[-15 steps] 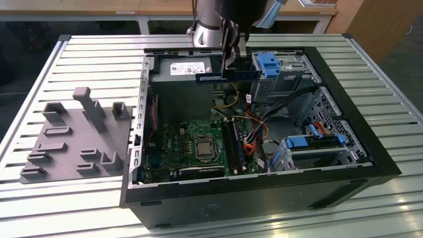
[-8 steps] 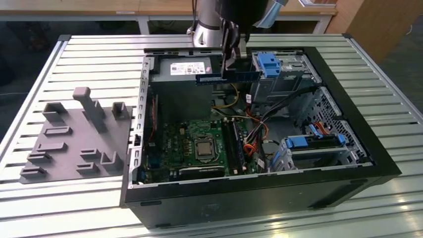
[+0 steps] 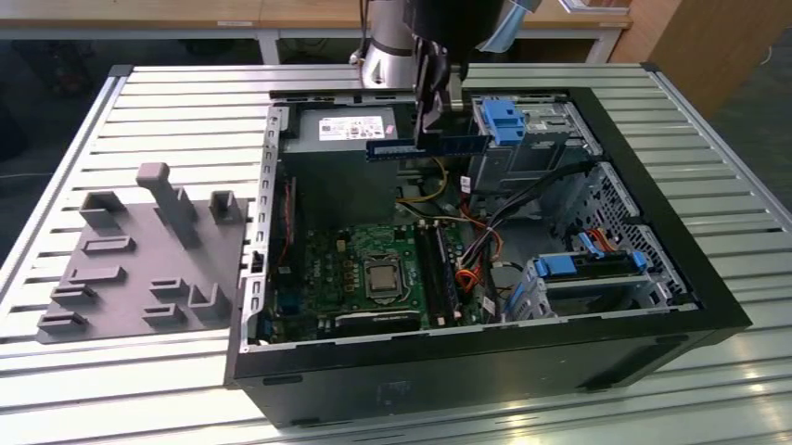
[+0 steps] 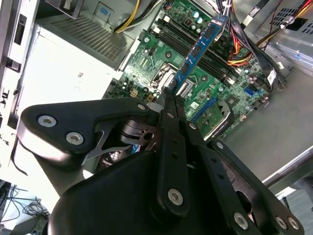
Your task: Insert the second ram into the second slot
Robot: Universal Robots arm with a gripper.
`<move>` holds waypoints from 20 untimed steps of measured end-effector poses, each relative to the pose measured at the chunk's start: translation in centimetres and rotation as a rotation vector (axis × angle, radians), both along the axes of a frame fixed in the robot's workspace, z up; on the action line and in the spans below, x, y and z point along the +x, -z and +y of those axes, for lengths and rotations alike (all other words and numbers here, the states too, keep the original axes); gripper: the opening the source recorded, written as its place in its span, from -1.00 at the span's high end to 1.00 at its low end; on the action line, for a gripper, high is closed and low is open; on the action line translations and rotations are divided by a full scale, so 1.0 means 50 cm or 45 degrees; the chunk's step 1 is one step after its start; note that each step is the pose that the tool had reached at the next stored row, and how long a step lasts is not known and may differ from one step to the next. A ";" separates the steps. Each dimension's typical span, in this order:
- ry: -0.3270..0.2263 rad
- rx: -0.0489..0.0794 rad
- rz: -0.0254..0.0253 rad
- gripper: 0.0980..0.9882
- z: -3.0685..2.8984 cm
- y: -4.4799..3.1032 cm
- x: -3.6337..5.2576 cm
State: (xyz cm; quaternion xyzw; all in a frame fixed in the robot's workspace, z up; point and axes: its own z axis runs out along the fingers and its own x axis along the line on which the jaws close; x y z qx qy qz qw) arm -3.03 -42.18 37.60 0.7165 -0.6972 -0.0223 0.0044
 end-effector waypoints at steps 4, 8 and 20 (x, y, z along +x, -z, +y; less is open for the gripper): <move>0.000 -0.002 0.0001 0.96 -0.002 0.000 0.000; 0.000 -0.004 0.0000 0.96 -0.003 0.000 0.000; 0.000 -0.013 0.0000 0.96 -0.009 0.000 0.000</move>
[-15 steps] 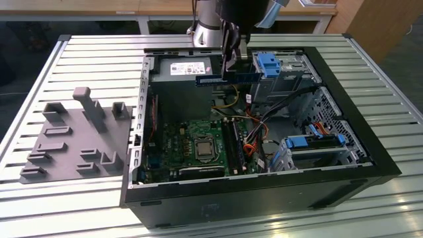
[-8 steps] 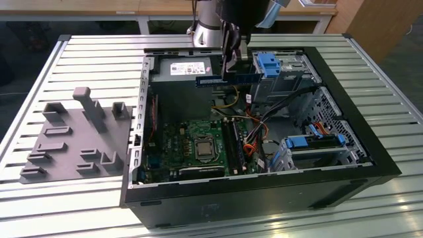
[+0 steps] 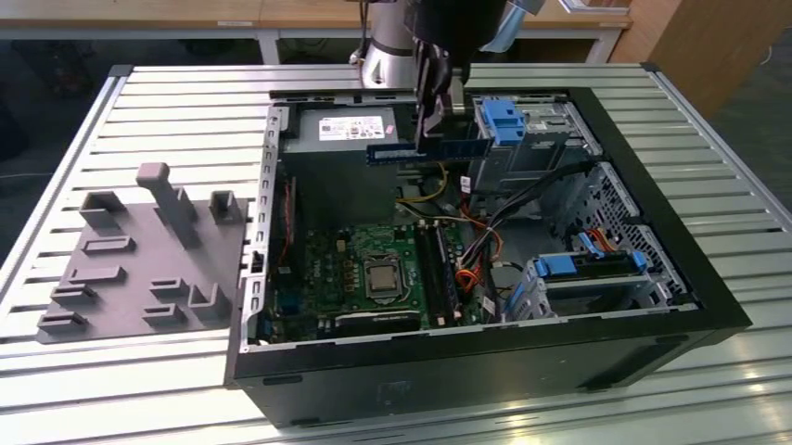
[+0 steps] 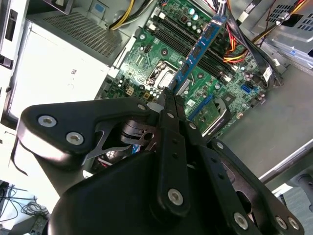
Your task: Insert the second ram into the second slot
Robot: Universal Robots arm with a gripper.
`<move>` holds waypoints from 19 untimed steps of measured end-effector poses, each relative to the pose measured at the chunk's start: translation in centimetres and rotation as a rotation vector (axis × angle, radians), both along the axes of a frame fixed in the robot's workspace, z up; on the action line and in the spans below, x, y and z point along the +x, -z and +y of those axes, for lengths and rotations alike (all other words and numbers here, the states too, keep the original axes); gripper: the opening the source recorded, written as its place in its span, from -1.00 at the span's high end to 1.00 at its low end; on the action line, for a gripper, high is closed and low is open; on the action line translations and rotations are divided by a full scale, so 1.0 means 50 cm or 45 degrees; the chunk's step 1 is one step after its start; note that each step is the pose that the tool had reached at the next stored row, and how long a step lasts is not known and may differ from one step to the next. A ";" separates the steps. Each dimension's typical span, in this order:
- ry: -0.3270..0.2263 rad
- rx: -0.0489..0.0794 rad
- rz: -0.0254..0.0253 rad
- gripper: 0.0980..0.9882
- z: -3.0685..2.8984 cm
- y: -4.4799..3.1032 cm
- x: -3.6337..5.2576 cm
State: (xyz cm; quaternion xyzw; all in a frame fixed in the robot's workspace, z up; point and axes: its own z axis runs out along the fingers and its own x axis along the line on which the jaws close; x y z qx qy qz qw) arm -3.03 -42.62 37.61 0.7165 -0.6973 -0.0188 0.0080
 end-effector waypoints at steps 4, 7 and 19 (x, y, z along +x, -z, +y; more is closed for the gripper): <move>0.000 -0.002 0.0000 0.96 -0.001 0.000 0.000; 0.000 -0.004 0.0000 0.96 -0.003 0.000 0.000; 0.000 -0.010 -0.0001 0.96 -0.007 0.000 0.000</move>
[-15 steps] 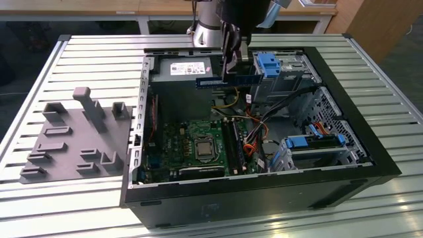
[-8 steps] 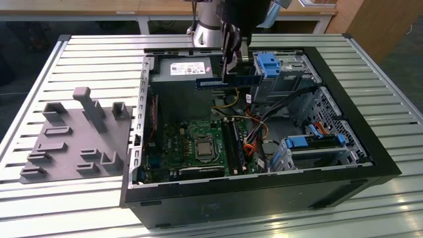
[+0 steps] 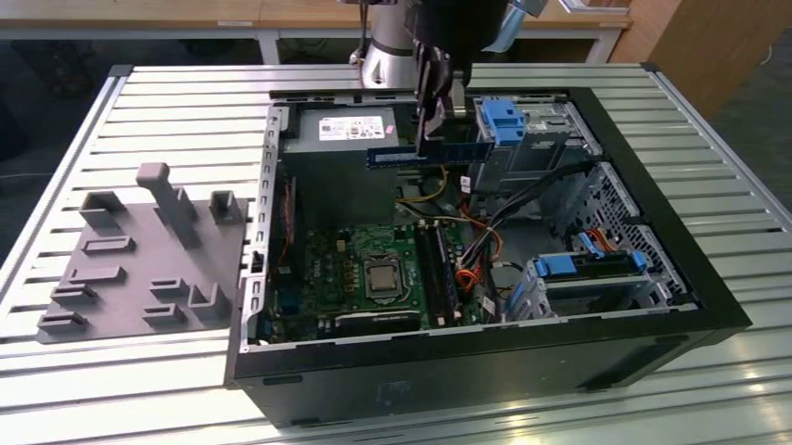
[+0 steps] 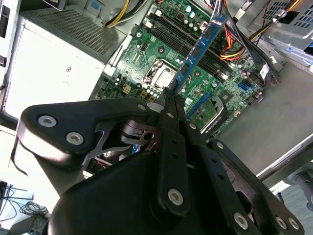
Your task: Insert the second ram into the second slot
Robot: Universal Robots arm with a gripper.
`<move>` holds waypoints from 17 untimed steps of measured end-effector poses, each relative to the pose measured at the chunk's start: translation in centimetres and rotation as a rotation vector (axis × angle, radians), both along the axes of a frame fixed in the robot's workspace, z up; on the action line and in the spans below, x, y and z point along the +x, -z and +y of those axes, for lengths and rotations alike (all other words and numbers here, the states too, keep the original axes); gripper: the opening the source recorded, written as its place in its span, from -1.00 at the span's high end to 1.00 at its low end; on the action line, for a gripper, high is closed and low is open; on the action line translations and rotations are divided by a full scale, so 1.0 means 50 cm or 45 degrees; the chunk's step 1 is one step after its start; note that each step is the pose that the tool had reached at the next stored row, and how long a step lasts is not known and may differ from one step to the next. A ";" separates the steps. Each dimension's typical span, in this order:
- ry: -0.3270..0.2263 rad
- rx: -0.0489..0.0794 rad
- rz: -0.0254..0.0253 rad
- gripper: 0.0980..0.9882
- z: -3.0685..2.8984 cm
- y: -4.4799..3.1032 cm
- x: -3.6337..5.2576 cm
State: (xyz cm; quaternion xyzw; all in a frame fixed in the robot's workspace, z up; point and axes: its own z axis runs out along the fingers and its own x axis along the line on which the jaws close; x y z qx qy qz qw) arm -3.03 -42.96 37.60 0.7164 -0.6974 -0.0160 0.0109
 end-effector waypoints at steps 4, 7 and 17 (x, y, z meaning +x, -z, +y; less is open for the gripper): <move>0.000 -0.002 0.0001 0.96 -0.001 0.000 0.000; 0.000 -0.003 0.0001 0.96 -0.003 0.000 0.000; 0.000 -0.004 0.0000 0.96 -0.007 0.000 0.000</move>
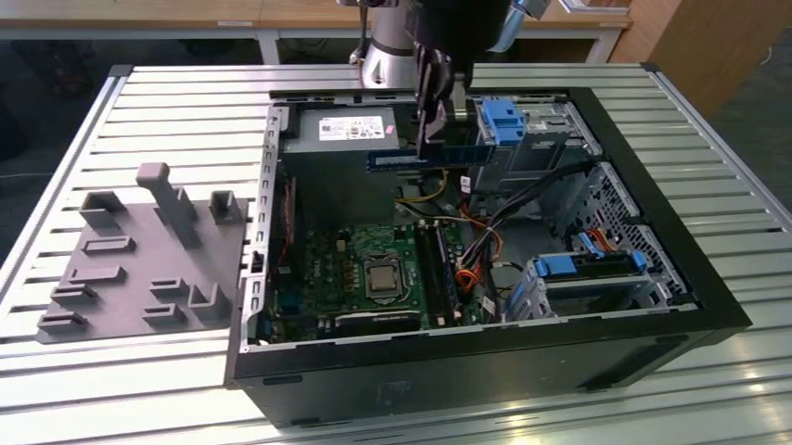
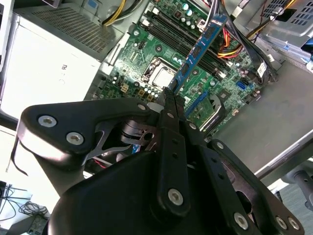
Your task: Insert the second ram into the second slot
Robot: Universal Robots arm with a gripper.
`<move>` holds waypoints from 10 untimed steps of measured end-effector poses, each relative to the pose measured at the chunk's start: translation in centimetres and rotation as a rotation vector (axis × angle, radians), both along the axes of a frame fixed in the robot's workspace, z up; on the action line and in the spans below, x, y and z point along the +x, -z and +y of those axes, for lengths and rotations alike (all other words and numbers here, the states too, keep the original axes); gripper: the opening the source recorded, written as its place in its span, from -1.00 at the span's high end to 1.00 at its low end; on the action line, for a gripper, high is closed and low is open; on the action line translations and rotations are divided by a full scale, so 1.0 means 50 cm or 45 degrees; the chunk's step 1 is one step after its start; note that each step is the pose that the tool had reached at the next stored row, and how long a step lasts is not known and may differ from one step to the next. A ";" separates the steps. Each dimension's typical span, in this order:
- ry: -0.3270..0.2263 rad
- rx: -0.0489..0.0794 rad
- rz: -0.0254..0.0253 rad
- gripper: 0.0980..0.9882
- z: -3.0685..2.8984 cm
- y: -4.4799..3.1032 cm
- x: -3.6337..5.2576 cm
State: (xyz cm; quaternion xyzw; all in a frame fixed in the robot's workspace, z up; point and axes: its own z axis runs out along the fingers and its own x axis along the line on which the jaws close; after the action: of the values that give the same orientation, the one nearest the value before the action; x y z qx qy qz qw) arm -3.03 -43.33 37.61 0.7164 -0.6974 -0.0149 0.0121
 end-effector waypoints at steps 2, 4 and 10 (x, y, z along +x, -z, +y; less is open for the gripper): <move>0.000 0.000 0.0000 0.96 -0.001 0.000 0.000; 0.000 -0.001 0.0000 0.96 -0.003 0.000 0.000; 0.000 -0.002 0.0000 0.96 -0.007 0.000 0.000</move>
State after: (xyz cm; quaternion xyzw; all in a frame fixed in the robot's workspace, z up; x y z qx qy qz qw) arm -3.04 -43.66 37.60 0.7164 -0.6974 -0.0143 0.0126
